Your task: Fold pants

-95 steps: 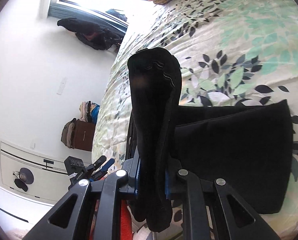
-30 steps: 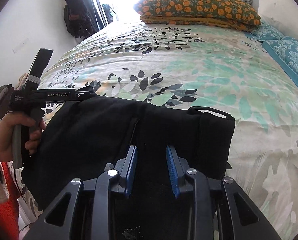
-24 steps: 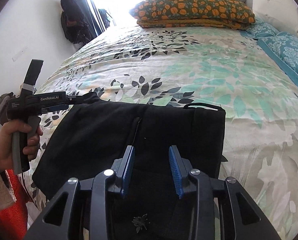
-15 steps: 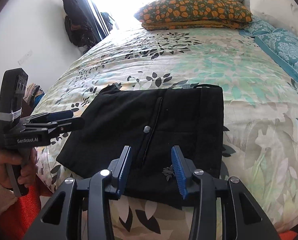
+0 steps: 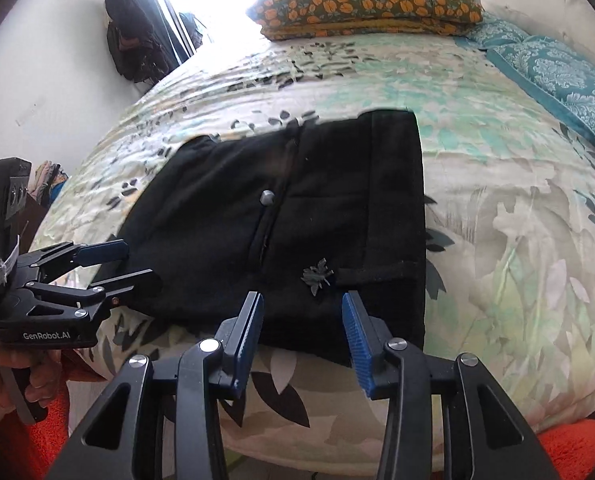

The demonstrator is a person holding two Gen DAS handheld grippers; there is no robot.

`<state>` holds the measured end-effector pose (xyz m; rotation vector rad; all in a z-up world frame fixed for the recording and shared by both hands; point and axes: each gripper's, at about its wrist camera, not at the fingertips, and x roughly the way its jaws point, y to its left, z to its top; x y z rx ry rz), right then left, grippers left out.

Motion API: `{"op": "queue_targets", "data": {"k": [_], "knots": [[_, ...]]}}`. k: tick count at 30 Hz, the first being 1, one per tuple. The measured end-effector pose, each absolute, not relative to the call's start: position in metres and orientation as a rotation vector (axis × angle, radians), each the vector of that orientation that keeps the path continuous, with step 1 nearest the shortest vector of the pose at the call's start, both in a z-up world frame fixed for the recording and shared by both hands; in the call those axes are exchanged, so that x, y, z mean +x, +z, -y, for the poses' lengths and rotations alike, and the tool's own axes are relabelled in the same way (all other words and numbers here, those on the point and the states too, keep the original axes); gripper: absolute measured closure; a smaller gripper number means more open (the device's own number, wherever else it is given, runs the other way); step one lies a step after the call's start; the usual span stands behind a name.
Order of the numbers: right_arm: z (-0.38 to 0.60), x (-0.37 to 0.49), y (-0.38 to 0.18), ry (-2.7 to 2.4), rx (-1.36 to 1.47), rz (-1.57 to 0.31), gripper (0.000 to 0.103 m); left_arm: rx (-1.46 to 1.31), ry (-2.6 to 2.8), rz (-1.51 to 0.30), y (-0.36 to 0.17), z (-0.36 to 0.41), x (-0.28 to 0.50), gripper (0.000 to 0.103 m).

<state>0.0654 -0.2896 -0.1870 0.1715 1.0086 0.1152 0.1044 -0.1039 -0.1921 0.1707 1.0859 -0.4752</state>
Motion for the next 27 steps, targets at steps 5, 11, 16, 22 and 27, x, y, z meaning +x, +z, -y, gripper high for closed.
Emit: {"op": "queue_targets", "data": {"k": [5,11,16,22,27], "knots": [[0.282,0.048,-0.161,0.081,0.094,-0.909,0.062,0.163,-0.464,-1.061,-0.179,0.103,0.098,0.020],[0.290,0.056,-0.180,0.024,0.087,-0.973,0.058,0.181,-0.430,-1.076,-0.183,0.102,0.099,0.020],[0.293,0.055,-0.181,0.025,0.099,-0.968,0.058,0.193,-0.417,-1.075,-0.181,0.103,0.098,0.020],[0.300,0.048,-0.176,-0.004,0.127,-0.957,0.058,0.168,-0.403,-1.073,-0.170,0.088,0.096,0.020],[0.314,0.027,-0.148,-0.071,0.174,-0.864,0.041,0.127,-0.371,-1.049,-0.153,0.044,0.082,0.020]]}}
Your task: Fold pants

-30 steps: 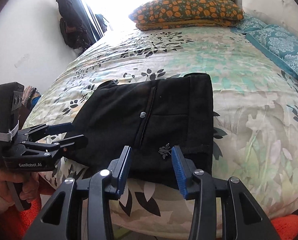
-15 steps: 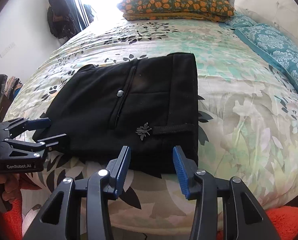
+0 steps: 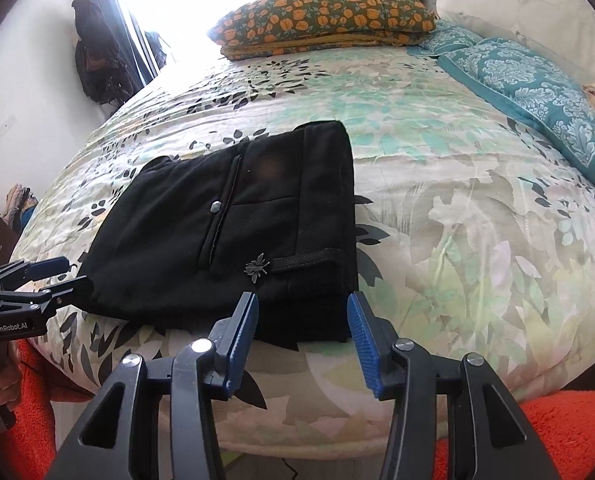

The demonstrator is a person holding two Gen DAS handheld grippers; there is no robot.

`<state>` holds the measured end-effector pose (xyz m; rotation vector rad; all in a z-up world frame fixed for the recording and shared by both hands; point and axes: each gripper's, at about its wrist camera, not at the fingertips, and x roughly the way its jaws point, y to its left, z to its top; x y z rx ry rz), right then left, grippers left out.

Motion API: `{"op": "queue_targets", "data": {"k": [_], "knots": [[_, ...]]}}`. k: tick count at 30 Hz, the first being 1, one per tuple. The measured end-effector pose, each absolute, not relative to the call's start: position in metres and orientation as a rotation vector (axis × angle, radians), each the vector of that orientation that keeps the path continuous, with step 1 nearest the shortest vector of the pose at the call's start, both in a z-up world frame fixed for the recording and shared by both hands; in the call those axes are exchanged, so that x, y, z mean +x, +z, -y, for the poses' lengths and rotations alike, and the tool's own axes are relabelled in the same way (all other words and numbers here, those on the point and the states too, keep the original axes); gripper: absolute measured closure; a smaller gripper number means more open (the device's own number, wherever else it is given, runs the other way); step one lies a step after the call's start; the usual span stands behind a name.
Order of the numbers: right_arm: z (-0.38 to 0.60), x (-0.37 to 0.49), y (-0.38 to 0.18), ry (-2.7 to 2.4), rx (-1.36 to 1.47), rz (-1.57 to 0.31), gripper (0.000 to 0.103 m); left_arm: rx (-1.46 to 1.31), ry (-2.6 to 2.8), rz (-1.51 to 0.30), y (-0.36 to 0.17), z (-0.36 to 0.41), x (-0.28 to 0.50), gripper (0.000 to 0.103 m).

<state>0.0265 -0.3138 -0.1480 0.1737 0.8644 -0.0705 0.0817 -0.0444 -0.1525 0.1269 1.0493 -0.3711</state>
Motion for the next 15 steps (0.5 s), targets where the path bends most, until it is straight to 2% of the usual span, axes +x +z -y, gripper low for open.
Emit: {"op": "queue_targets", "data": {"k": [1,3,8,15], "knots": [[0.315,0.020,-0.143,-0.087,0.182,-0.842,0.029,0.117,-0.362,-1.052,-0.152,0.034,0.078,0.020],[0.317,0.010,-0.137,-0.102,0.203,-0.809,0.021,0.094,-0.338,-1.067,-0.152,0.016,0.070,0.020],[0.321,0.011,-0.140,-0.076,0.255,-0.825,0.020,0.030,-0.329,-1.105,-0.161,-0.011,0.060,0.020],[0.379,0.078,-0.165,0.100,0.532,-0.966,0.020,-0.163,-0.441,-1.164,-0.174,-0.028,0.134,0.020]]}}
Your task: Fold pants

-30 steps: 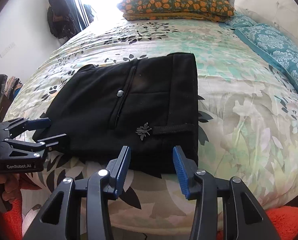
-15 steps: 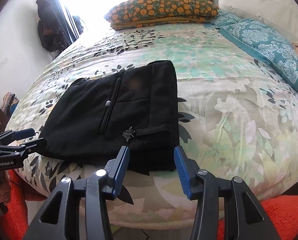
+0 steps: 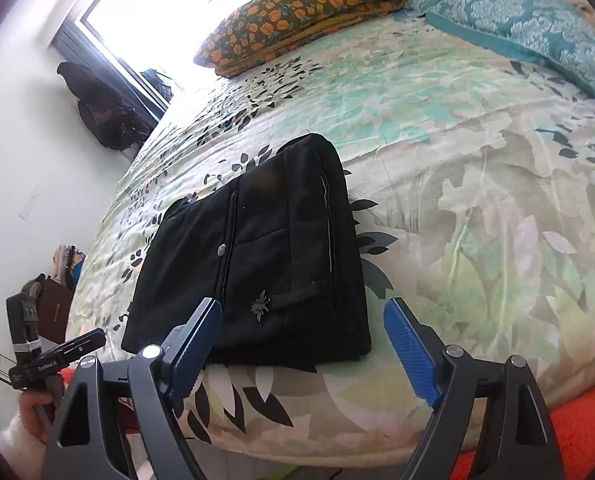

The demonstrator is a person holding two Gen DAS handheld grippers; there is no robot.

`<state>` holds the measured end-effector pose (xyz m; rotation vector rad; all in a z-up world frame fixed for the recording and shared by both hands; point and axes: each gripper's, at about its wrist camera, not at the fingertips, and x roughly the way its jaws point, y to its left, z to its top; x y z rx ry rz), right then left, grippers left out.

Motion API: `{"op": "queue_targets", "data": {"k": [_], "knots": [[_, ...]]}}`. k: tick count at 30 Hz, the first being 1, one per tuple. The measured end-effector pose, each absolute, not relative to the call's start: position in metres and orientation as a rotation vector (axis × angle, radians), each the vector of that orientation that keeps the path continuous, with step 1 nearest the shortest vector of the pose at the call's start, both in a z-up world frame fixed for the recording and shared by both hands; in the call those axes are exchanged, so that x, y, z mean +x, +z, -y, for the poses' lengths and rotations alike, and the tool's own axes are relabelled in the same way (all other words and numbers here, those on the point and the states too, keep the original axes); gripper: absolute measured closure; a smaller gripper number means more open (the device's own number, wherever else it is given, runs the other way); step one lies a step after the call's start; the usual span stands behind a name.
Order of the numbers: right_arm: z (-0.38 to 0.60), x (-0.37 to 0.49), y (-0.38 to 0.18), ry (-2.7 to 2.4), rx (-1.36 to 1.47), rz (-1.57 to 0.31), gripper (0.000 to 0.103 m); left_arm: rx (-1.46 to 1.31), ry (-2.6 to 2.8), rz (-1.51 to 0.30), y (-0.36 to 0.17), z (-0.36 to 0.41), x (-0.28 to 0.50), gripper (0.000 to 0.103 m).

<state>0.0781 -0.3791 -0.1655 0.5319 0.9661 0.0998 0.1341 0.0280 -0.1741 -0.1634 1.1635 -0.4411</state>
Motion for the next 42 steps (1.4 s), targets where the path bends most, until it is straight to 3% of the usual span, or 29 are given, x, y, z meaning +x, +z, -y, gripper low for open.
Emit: {"op": "queue_targets", "data": {"k": [10,14,15,16,18,20,23,28,32,34,35,37,41,42], "knots": [[0.386,0.138,-0.236,0.279,0.735,-1.185,0.019,-0.216,-0.552,-1.327,-0.226,0.010,0.194,0.020],[0.385,0.138,-0.242,0.299,0.751,-1.155,0.017,-0.215,-0.568,-1.307,-0.227,0.020,0.198,0.020],[0.390,0.138,-0.244,0.297,0.784,-1.151,0.019,-0.250,-0.570,-1.308,-0.226,0.018,0.201,0.023],[0.393,0.138,-0.245,0.304,0.798,-1.154,0.031,-0.278,-0.579,-1.302,-0.225,0.018,0.202,0.027],[0.392,0.136,-0.244,0.349,0.785,-1.158,0.053,-0.278,-0.579,-1.281,-0.221,0.017,0.202,0.067],[0.385,0.133,-0.233,0.371,0.721,-1.140,0.062,-0.285,-0.591,-1.253,-0.212,0.013,0.199,0.080],[0.377,0.130,-0.210,0.381,0.675,-1.094,0.069,-0.263,-0.598,-1.206,-0.189,0.011,0.194,0.085],[0.355,0.127,-0.163,0.447,0.641,-1.019,0.072,-0.248,-0.614,-1.126,-0.144,-0.002,0.183,0.085],[0.330,0.136,-0.160,0.461,0.624,-1.019,0.072,-0.245,-0.560,-1.120,-0.143,-0.029,0.183,0.083],[0.318,0.142,-0.177,0.427,0.623,-1.050,0.070,-0.190,-0.488,-1.155,-0.162,-0.033,0.186,0.077],[0.313,0.144,-0.190,0.396,0.615,-1.082,0.068,-0.120,-0.420,-1.178,-0.174,-0.031,0.187,0.067],[0.308,0.142,-0.210,0.260,0.580,-1.149,0.046,-0.003,-0.294,-1.188,-0.188,-0.030,0.180,0.062],[0.322,0.109,-0.182,0.147,0.610,-1.064,0.032,0.048,-0.270,-1.048,-0.146,-0.037,0.141,0.037],[0.323,0.097,-0.164,0.130,0.558,-1.023,0.021,0.095,-0.263,-0.985,-0.129,-0.033,0.128,0.035]]}}
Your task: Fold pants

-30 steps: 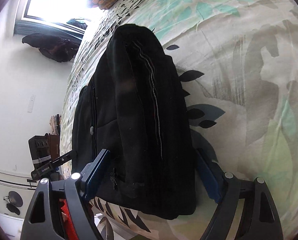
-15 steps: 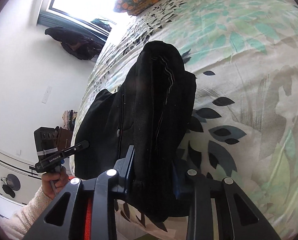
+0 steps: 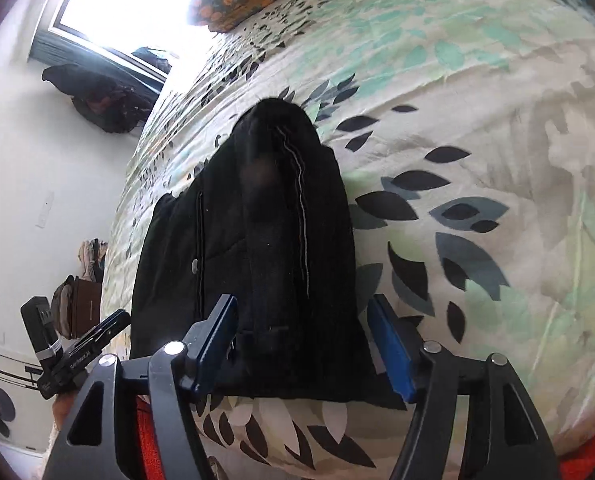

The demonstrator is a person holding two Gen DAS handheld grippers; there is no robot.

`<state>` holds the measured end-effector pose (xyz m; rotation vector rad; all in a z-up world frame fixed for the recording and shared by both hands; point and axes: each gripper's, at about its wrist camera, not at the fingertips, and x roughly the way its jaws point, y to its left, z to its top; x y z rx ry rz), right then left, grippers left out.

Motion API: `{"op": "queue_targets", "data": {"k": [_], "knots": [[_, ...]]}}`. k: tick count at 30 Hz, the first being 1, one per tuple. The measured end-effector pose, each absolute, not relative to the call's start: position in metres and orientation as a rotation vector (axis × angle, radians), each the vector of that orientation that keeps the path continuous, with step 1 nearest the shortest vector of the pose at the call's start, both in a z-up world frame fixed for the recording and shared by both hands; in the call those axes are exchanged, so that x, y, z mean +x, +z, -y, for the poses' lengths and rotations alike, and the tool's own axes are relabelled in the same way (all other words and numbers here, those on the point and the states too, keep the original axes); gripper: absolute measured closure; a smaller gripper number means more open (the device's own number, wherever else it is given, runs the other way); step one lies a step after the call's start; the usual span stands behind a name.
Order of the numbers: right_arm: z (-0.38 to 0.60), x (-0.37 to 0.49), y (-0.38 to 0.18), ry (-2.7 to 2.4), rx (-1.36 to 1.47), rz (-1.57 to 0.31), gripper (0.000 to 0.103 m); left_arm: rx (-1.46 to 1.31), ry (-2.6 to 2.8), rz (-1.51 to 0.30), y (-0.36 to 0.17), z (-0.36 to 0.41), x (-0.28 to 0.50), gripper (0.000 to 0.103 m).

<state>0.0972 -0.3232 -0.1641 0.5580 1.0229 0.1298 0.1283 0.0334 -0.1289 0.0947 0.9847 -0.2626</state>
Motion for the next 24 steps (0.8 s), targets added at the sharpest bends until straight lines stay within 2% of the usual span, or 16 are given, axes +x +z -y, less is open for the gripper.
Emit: {"op": "queue_targets", "data": {"k": [1,4,7,11,24], "knots": [[0.322,0.085,-0.145,0.103,0.495,-0.989,0.014,0.134,-0.257,-0.928,-0.112,-0.030,0.115,0.033],[0.312,0.056,-0.089,0.009,0.329,-0.905,0.000,0.159,-0.234,-0.810,-0.064,-0.020,0.080,0.022],[0.291,0.027,-0.044,-0.094,0.163,-0.850,0.000,0.102,-0.187,-0.790,-0.033,-0.011,0.059,0.019],[0.265,-0.005,-0.020,-0.155,0.062,-0.819,0.000,0.095,-0.151,-0.855,-0.028,0.003,0.041,0.019],[0.209,-0.031,-0.035,-0.100,0.031,-0.840,0.000,0.173,-0.067,-0.924,-0.041,0.016,0.013,0.019]]}}
